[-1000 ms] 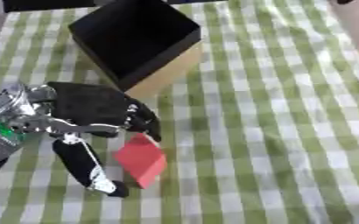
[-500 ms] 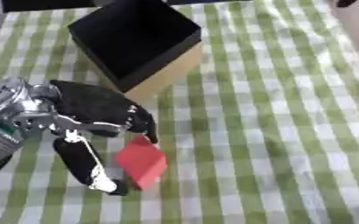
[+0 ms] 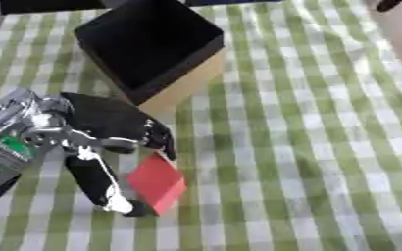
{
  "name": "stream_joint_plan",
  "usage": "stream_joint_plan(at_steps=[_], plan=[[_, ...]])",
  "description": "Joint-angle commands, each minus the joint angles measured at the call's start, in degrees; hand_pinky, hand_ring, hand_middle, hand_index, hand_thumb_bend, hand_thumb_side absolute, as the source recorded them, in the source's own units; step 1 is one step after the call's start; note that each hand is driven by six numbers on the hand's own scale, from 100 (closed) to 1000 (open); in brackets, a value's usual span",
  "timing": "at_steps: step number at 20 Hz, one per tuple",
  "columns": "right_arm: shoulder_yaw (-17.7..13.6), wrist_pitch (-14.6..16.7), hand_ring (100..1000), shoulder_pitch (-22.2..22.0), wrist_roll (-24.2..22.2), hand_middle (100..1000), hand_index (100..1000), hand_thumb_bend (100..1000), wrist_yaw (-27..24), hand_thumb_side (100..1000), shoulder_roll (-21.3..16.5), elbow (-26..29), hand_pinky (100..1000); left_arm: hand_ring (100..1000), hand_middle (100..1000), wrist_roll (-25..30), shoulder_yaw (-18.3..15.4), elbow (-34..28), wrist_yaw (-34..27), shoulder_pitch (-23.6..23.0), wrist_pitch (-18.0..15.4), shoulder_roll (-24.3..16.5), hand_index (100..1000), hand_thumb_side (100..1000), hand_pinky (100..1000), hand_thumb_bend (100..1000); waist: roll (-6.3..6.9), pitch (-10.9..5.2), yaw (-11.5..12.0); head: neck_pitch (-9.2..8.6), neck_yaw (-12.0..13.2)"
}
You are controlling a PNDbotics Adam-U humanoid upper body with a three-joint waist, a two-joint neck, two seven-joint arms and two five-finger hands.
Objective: Pick up objects on the table and place them in the box.
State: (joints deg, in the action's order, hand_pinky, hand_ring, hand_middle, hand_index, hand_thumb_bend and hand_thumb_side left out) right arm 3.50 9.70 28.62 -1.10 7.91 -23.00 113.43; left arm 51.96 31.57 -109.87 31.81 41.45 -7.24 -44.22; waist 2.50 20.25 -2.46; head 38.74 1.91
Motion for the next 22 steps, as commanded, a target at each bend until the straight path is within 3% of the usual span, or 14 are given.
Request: stream_joint_plan(at_steps=[1, 8, 13, 17, 22], plan=[[-0.6, 0.0, 804, 0.3, 0.0, 514, 701, 100, -0.6, 716, -0.6, 1.2, 804, 899, 832, 0.0, -0.4, 0.1, 1.1, 0.5, -0.7, -0.3, 889, 566, 796, 481, -0.13, -0.94, -0.1, -0.52, 0.2], [-0.7, 0.0, 804, 0.4, 0.0, 515, 702, 100, -0.7, 715, -0.4, 1.2, 805, 898, 820, 0.0, 0.9, 2.6, 4.1, 0.4, -2.5, 0.5, 883, 558, 799, 467, -0.21, -0.86, -0.2, -0.63, 0.3], [-0.8, -0.1, 804, 0.3, 0.1, 514, 702, 100, -0.7, 716, -0.3, 1.2, 805, 836, 716, 0.0, 0.6, 2.2, 2.6, 0.6, -1.9, 1.1, 806, 527, 751, 301, -0.25, -0.84, -0.1, -0.61, 0.3], [-1.0, -0.2, 804, 0.2, 0.2, 514, 702, 100, -0.6, 716, -0.2, 1.2, 806, 733, 581, -1.2, -0.2, 0.5, 0.9, 0.6, 0.2, 1.0, 675, 490, 639, 125, -0.28, -0.87, 0.0, -0.69, 0.3], [-1.1, -0.2, 805, 0.1, 0.3, 514, 702, 100, -0.5, 715, -0.1, 1.2, 806, 627, 497, -4.9, -2.0, -2.1, -0.1, 0.1, 2.9, 0.3, 580, 481, 542, 100, -0.27, -0.95, 0.0, -0.79, 0.2]])
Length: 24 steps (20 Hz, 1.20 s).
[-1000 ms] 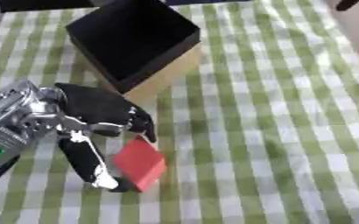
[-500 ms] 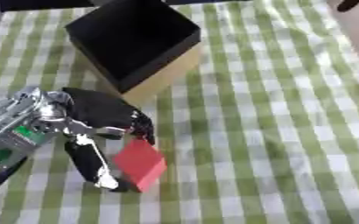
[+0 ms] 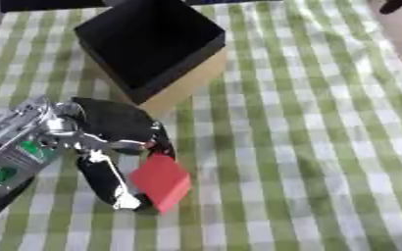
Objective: Pick up objects on the table and place them in the box.
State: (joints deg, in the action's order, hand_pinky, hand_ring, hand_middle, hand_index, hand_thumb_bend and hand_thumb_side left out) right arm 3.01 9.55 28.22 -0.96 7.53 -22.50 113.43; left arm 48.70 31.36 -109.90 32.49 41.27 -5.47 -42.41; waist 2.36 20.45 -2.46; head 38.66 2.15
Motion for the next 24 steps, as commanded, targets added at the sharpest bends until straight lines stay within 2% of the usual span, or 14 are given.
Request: stream_joint_plan(at_steps=[1, 9, 15, 19, 20, 21, 24], plan=[[-0.6, -0.1, 805, 0.5, 0.1, 514, 702, 100, -0.1, 715, -0.6, 1.2, 806, 608, 486, -2.3, -2.3, -2.9, -1.1, 0.2, 1.7, -1.9, 567, 465, 521, 100, -0.11, -1.17, 0.1, -0.73, -0.2], [-0.8, 0.0, 805, 0.5, 0.2, 515, 703, 100, 0.2, 711, -0.6, 1.2, 807, 556, 439, -9.0, -9.2, -4.7, -5.9, 1.1, 4.8, -3.5, 518, 413, 464, 100, 0.06, -1.37, 0.2, -1.35, -0.7], [-0.8, 0.0, 806, 1.0, 0.2, 514, 703, 100, 0.4, 709, -0.7, 1.2, 807, 484, 420, -12.8, -14.9, -3.0, -10.1, 6.4, 11.6, -2.9, 503, 401, 421, 100, 0.04, -1.27, -0.2, -1.65, -0.5], [-0.8, 0.0, 806, 1.0, 0.2, 514, 703, 100, 0.4, 709, -0.7, 1.2, 807, 484, 420, -14.0, -15.5, -0.4, -11.3, 8.4, 12.8, -2.4, 503, 401, 421, 100, 0.05, -1.23, -0.3, -1.69, -0.4], [-0.8, 0.0, 806, 1.0, 0.2, 514, 703, 100, 0.4, 708, -0.7, 1.2, 808, 458, 414, -14.1, -15.5, -0.2, -11.4, 8.5, 12.8, -2.4, 495, 650, 400, 100, 0.05, -1.23, -0.3, -1.73, -0.3], [-0.7, 0.0, 805, 1.2, 0.2, 514, 703, 100, 0.4, 711, -0.7, 1.2, 808, 456, 408, -14.5, -16.1, 0.5, -11.0, 9.1, 13.1, -2.2, 493, 401, 398, 100, 0.03, -1.12, -0.7, -2.16, 0.2], [-0.5, -0.2, 804, 1.8, -0.1, 513, 703, 100, 0.3, 714, -0.7, 1.2, 808, 451, 404, -16.5, -19.2, 4.2, -8.8, 12.8, 15.4, -0.6, 490, 396, 393, 100, 0.11, -0.66, -2.1, -3.08, 1.2]])
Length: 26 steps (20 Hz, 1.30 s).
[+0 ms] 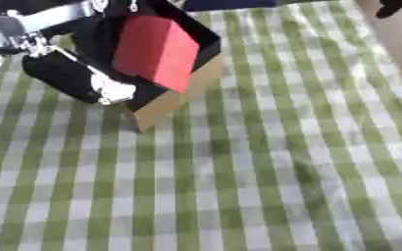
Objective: Pick up objects on the table and place them in the box.
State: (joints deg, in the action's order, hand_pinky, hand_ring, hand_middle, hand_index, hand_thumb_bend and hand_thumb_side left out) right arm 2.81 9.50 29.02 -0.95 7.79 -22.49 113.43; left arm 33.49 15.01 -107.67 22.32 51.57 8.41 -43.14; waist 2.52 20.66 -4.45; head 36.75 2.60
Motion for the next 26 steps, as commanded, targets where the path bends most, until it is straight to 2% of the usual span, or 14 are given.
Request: stream_joint_plan(at_steps=[1, 6, 8, 11, 19, 26], plan=[[-0.3, -0.2, 804, 1.1, -0.1, 513, 704, 100, 0.0, 714, -0.7, 1.2, 809, 449, 405, -1.6, -3.1, 3.4, 2.2, 3.9, 2.3, 0.8, 491, 393, 392, 100, -0.07, -0.76, -0.4, -1.36, 0.8], [-0.1, -0.2, 804, 2.0, -0.3, 512, 704, 100, -0.1, 713, -0.6, 1.2, 809, 428, 403, -4.0, -3.4, 10.3, 6.3, 9.5, 6.3, 3.6, 490, 391, 387, 100, -0.13, -0.12, -1.9, -2.46, 1.8], [-0.1, -0.2, 804, 2.1, -0.4, 512, 704, 100, -0.1, 713, -0.5, 1.2, 809, 428, 403, -4.8, -3.0, 12.9, 7.6, 10.5, 5.9, 4.4, 490, 391, 387, 100, -0.15, -0.09, -2.0, -2.51, 1.9], [-0.1, -0.3, 804, 2.5, -0.4, 511, 703, 100, -0.3, 717, -0.7, 1.2, 809, 427, 407, -6.2, -2.9, 17.0, 9.7, 11.8, 5.7, 5.1, 491, 386, 388, 100, 0.00, 0.81, -3.2, -3.04, 2.4], [-0.1, -0.4, 804, 2.7, -0.3, 511, 703, 100, -0.5, 720, -0.8, 1.2, 810, 435, 427, -7.0, -2.1, 28.2, 16.3, 12.3, -0.4, 6.8, 489, 380, 401, 100, 0.19, 1.39, -3.3, -2.70, 2.4], [-0.2, -0.4, 804, 2.6, -0.3, 511, 703, 100, -0.5, 720, -0.5, 1.2, 811, 450, 432, -6.1, -0.8, 37.5, 18.6, 13.0, -6.6, 7.5, 497, 372, 438, 100, 0.25, 1.29, -3.4, -2.34, 2.3]])
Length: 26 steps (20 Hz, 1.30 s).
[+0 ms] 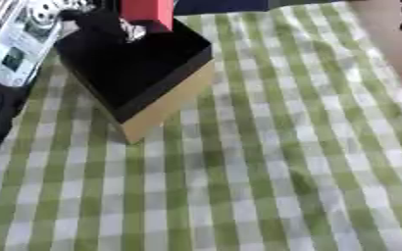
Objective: Pick up objects on the table and place them in the box.
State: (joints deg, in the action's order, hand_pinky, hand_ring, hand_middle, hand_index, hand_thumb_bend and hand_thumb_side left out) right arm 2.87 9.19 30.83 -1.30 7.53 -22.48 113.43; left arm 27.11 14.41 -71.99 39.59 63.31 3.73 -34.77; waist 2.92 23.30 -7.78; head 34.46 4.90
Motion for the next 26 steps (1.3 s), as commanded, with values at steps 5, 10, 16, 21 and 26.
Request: stream_joint_plan(at_steps=[5, 10, 16, 21, 26], plan=[[-0.2, 0.0, 804, 0.8, 0.1, 511, 703, 100, -0.3, 721, -0.4, 1.2, 811, 454, 433, 0.5, -1.2, 6.1, 4.8, 0.9, -6.2, -0.7, 499, 373, 442, 100, -0.14, -1.31, -0.1, 0.05, -0.1], [-0.3, 0.0, 804, 0.8, 0.1, 510, 703, 100, -0.4, 721, -0.3, 1.2, 811, 479, 457, 0.5, -2.1, 10.8, 9.1, 0.8, -9.2, -0.2, 523, 358, 468, 100, -0.21, -1.19, -0.2, 0.12, 0.0], [-0.5, -0.1, 803, 0.6, 0.2, 510, 703, 100, -0.5, 722, -0.2, 1.2, 811, 570, 536, 2.0, -2.9, 13.9, 12.0, 0.7, -11.5, 0.8, 622, 356, 560, 100, -0.28, -1.14, -0.4, 0.21, 0.0], [-0.5, -0.1, 803, 0.5, 0.2, 509, 702, 100, -0.5, 723, -0.1, 1.2, 811, 741, 726, 2.4, -3.0, 14.0, 11.9, 0.6, -12.5, 1.1, 849, 584, 645, 506, -0.30, -1.21, -0.3, 0.29, 0.1], [-0.6, -0.3, 803, 0.0, 0.2, 509, 702, 100, -0.6, 723, 0.0, 1.2, 811, 738, 733, 3.6, -3.1, 12.0, 8.5, 0.5, -14.6, 0.9, 853, 673, 634, 625, -0.38, -1.44, -0.1, 0.62, 0.0]])
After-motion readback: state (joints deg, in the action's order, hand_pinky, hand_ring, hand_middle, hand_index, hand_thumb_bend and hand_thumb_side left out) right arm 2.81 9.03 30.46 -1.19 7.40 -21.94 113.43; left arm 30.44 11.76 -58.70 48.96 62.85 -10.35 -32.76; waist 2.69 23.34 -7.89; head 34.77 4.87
